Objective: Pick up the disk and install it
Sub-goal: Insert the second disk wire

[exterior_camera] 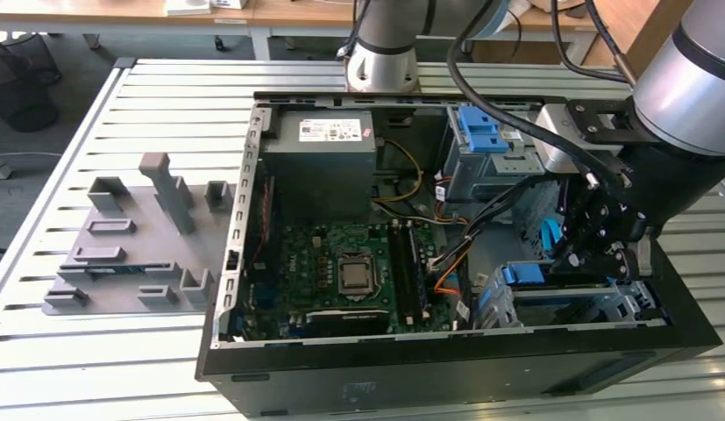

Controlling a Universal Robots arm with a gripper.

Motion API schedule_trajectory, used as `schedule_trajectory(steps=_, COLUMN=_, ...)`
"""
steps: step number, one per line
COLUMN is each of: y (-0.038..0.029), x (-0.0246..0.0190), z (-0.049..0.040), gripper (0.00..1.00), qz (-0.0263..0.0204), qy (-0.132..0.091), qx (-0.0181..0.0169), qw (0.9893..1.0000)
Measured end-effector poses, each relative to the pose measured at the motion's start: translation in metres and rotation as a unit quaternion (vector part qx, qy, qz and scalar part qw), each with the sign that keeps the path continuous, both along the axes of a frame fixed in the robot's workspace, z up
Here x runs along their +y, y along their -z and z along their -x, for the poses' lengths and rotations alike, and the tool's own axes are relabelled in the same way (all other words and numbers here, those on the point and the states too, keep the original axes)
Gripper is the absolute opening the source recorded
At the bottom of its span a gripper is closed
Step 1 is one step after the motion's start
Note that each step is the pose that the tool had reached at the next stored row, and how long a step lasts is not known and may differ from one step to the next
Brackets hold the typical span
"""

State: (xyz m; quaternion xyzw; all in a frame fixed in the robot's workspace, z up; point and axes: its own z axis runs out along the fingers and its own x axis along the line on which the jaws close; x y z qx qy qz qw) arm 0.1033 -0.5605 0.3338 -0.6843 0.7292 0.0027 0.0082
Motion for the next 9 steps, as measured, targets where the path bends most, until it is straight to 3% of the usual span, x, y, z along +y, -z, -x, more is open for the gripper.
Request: schedule_trajectory(steps=9, y=-0.001, x=0.0, z=-0.0002, gripper=0.17, qz=-0.0018, qy=0.0, qx=0.0, qw=1.0)
